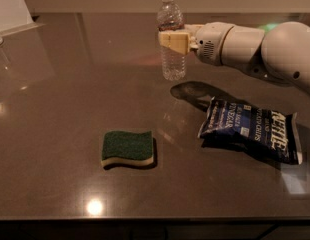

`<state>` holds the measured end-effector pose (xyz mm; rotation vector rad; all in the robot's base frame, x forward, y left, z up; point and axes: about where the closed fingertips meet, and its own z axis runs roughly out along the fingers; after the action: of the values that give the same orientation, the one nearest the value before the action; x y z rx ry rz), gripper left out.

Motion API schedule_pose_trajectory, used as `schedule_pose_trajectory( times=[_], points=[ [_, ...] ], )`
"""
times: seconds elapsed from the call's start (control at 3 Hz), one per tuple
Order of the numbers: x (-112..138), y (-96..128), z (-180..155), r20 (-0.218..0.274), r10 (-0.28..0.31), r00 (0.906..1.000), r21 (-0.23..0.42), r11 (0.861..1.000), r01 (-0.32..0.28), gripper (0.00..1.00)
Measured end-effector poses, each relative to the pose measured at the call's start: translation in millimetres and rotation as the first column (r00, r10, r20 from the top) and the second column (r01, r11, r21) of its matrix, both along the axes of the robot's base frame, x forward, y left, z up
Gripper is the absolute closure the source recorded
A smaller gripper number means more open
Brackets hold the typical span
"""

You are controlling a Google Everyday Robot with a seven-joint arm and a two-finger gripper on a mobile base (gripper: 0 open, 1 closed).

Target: Place water bottle upright

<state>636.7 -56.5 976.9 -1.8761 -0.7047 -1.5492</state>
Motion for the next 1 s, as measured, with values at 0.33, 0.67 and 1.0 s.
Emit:
schedule_pose_trajectory(
  times=[0.33, 0.67, 1.0],
  points=[
    [-1.8, -3.4, -5.7, 0.02, 0.021, 0.9996, 0.031, 0.999, -0.021, 1.0],
    [-2.9, -5.1, -10.8, 0.026, 0.043, 0.9987, 0.04, 0.998, -0.044, 1.0],
    [-4.0, -7.3, -18.8, 0.019, 0.056, 0.9983, 0.045, 0.997, -0.057, 1.0]
  ],
)
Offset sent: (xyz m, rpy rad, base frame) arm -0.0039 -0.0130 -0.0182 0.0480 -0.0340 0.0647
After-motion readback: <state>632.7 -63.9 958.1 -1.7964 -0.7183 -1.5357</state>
